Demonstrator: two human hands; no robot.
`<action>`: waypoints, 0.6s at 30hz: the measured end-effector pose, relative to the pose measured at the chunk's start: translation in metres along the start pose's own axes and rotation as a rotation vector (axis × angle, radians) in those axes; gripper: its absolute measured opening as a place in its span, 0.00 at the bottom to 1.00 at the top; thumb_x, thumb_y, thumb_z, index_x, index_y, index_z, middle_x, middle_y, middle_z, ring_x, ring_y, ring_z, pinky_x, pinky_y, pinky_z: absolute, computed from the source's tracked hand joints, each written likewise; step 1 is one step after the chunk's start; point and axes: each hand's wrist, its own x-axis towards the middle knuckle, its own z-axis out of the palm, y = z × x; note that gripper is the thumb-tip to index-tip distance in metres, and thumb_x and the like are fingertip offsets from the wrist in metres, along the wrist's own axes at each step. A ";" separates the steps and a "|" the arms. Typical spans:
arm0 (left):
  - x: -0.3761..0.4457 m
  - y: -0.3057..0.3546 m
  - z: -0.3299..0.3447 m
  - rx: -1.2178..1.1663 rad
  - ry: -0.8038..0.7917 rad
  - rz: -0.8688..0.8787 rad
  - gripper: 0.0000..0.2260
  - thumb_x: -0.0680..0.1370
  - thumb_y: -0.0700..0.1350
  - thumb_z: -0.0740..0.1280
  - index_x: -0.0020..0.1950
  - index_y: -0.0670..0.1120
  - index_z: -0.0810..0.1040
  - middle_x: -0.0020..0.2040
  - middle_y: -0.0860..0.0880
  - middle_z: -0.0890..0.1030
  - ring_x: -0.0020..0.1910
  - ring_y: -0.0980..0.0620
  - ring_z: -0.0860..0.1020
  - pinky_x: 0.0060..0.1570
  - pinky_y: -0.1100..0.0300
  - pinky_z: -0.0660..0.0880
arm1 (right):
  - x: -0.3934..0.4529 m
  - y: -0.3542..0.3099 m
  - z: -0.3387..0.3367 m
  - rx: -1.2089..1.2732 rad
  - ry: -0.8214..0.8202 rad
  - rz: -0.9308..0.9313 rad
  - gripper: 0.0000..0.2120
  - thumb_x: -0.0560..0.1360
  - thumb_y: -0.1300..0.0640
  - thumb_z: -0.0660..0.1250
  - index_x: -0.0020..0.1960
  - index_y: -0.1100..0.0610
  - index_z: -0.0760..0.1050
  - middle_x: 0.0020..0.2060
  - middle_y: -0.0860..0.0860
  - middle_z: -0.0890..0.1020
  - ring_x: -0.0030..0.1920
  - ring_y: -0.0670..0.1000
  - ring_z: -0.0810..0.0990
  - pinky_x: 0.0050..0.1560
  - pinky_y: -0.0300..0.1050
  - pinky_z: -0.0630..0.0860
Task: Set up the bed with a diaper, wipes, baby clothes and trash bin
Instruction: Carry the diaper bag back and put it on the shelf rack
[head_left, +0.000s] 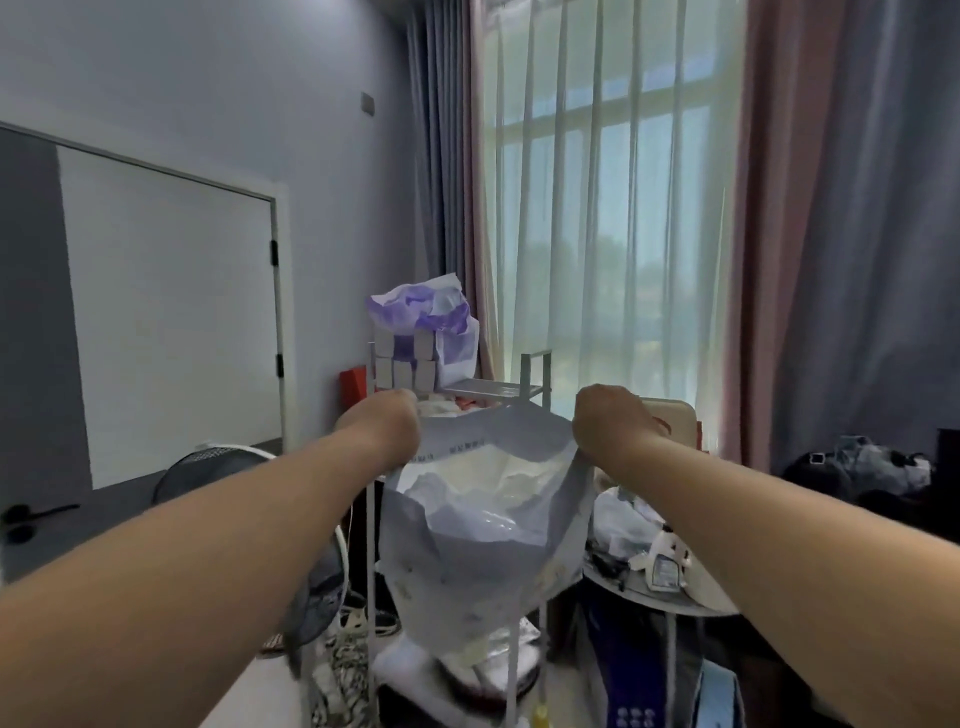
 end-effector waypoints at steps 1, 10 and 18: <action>0.013 0.002 0.005 -0.001 0.008 -0.011 0.11 0.77 0.38 0.57 0.52 0.46 0.77 0.54 0.43 0.81 0.50 0.42 0.78 0.53 0.50 0.75 | 0.015 0.003 0.004 -0.013 0.003 -0.019 0.10 0.70 0.67 0.57 0.35 0.54 0.67 0.37 0.52 0.74 0.41 0.55 0.75 0.40 0.45 0.69; 0.151 -0.010 0.051 0.060 0.094 -0.043 0.10 0.76 0.38 0.57 0.52 0.44 0.75 0.57 0.40 0.79 0.53 0.39 0.77 0.53 0.48 0.75 | 0.157 0.009 0.069 0.024 0.087 -0.071 0.08 0.72 0.66 0.57 0.38 0.55 0.67 0.38 0.52 0.72 0.41 0.55 0.71 0.43 0.45 0.69; 0.291 -0.052 0.059 -0.002 0.240 -0.038 0.09 0.76 0.38 0.59 0.54 0.41 0.74 0.52 0.40 0.79 0.46 0.41 0.75 0.47 0.52 0.72 | 0.285 -0.034 0.112 0.077 0.173 -0.047 0.10 0.71 0.67 0.57 0.35 0.54 0.70 0.35 0.52 0.74 0.39 0.56 0.74 0.41 0.45 0.71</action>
